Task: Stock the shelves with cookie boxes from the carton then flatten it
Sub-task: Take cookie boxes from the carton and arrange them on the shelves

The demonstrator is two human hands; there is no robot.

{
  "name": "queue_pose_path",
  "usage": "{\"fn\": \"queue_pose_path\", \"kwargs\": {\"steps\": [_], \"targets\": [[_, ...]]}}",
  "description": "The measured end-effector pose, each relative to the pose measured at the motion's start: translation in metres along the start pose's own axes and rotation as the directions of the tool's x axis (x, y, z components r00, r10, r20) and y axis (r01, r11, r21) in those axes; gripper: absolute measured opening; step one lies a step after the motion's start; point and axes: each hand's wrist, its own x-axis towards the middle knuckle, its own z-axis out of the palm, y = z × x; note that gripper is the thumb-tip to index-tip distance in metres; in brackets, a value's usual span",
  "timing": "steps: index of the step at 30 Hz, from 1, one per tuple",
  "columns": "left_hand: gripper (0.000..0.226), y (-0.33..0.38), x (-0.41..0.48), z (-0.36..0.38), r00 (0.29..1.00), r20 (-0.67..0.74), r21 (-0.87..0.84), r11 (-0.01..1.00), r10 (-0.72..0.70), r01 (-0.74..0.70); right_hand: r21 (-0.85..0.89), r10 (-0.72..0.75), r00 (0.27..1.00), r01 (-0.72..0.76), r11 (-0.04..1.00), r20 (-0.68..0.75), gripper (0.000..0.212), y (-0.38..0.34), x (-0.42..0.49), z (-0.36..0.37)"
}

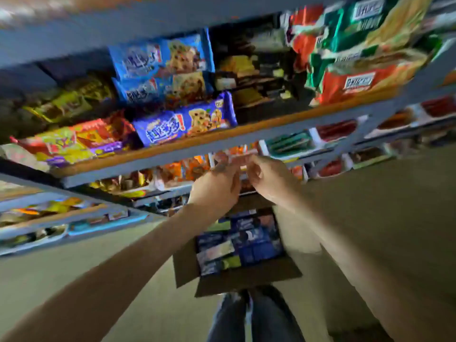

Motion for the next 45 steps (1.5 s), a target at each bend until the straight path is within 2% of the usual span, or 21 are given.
{"fn": "queue_pose_path", "kwargs": {"steps": [4,7,11,14,16,20,23,28,32,36,40,42,45], "targets": [[0.024,-0.034,-0.014,0.096,0.977,0.211,0.058,0.998,-0.002,-0.011,0.039,0.084,0.980,-0.092,0.995,0.179,0.011,0.088,-0.011,0.084],[0.017,-0.061,-0.025,0.171,0.946,0.308,0.031,0.993,0.103,-0.118,0.075,0.150,0.956,-0.174,0.982,0.251,0.005,0.144,-0.036,0.147],[0.025,-0.100,-0.032,0.280,0.858,0.509,0.065,0.997,-0.067,0.040,-0.033,0.273,0.900,-0.279,0.960,0.341,0.018,0.224,-0.073,0.234],[0.025,-0.126,-0.030,0.365,0.819,0.555,0.050,0.989,-0.145,0.141,-0.136,0.411,0.838,-0.389,0.911,0.357,0.029,0.284,-0.094,0.297],[0.024,-0.140,-0.028,0.418,0.788,0.578,0.050,0.973,-0.213,0.226,-0.178,0.442,0.825,-0.404,0.897,0.353,0.039,0.321,-0.105,0.339],[0.023,-0.162,-0.030,0.504,0.776,0.572,0.014,0.950,-0.264,0.313,-0.300,0.406,0.826,-0.303,0.905,0.391,0.057,0.386,-0.108,0.416],[0.021,-0.185,-0.036,0.552,0.779,0.554,0.031,0.942,-0.294,0.334,-0.304,0.382,0.813,-0.266,0.915,0.440,0.066,0.422,-0.089,0.463],[0.020,-0.205,-0.029,0.580,0.788,0.532,0.064,0.942,-0.311,0.329,-0.476,0.212,0.920,-0.032,0.879,0.330,0.069,0.446,-0.073,0.520],[0.019,-0.204,-0.028,0.576,0.789,0.530,0.107,0.948,-0.310,0.300,-0.520,0.222,0.881,0.031,0.853,0.417,0.059,0.443,-0.068,0.522],[0.024,-0.178,-0.038,0.546,0.789,0.513,0.102,0.937,-0.337,0.334,-0.522,0.239,0.871,0.023,0.853,0.430,0.055,0.417,-0.080,0.482],[0.038,-0.125,-0.058,0.489,0.764,0.560,0.100,0.942,-0.319,0.321,-0.575,0.328,0.844,-0.028,0.817,0.425,0.054,0.371,-0.097,0.395],[0.045,-0.095,-0.064,0.454,0.784,0.555,0.080,0.956,-0.278,0.282,-0.590,0.365,0.838,-0.064,0.805,0.407,0.055,0.342,-0.106,0.342],[0.060,-0.057,-0.060,0.394,0.842,0.497,0.110,0.977,-0.211,0.180,-0.573,0.337,0.857,-0.061,0.817,0.390,0.058,0.290,-0.112,0.265]]}}
